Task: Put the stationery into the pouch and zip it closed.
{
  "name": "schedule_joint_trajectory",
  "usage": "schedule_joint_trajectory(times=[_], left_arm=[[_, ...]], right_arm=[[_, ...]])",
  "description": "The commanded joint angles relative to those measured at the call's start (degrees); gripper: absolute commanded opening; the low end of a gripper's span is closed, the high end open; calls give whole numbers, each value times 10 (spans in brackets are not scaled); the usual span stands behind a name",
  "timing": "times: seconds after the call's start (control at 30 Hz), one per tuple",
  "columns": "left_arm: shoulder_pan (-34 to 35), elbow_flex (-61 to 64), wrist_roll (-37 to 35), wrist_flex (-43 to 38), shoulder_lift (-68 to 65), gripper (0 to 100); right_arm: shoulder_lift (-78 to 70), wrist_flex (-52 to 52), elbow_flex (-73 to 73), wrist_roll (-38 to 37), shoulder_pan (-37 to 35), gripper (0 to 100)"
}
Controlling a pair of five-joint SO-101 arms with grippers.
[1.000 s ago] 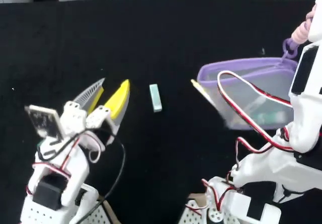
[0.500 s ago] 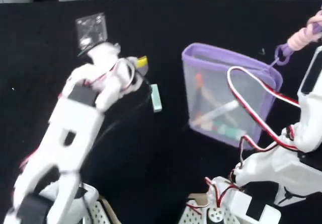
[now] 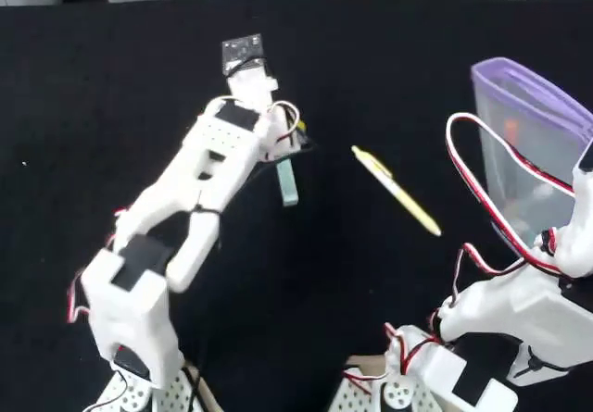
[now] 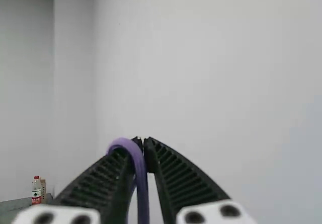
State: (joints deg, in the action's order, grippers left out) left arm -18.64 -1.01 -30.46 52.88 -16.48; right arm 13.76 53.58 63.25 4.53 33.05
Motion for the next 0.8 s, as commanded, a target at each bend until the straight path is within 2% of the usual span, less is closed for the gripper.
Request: schedule_joint_trajectory(times=[0.0,0.2,0.43,0.57,0.77], left_arm=[[-6,-77,-4,4,-61,227],[-6,-139,-4,4,-154,226],[-6,-275,-4,134,-246,224],[-5,-341,-4,166,-311,217],[-4,-461,4,258,-343,40]], right_arm=[[-5,-17,18,-14,4,11],[-5,-16,17,-12,4,11],[-4,-13,17,-11,4,11],[-1,-3,19,-11,2,11],[0,1,22,-15,-34,11]])
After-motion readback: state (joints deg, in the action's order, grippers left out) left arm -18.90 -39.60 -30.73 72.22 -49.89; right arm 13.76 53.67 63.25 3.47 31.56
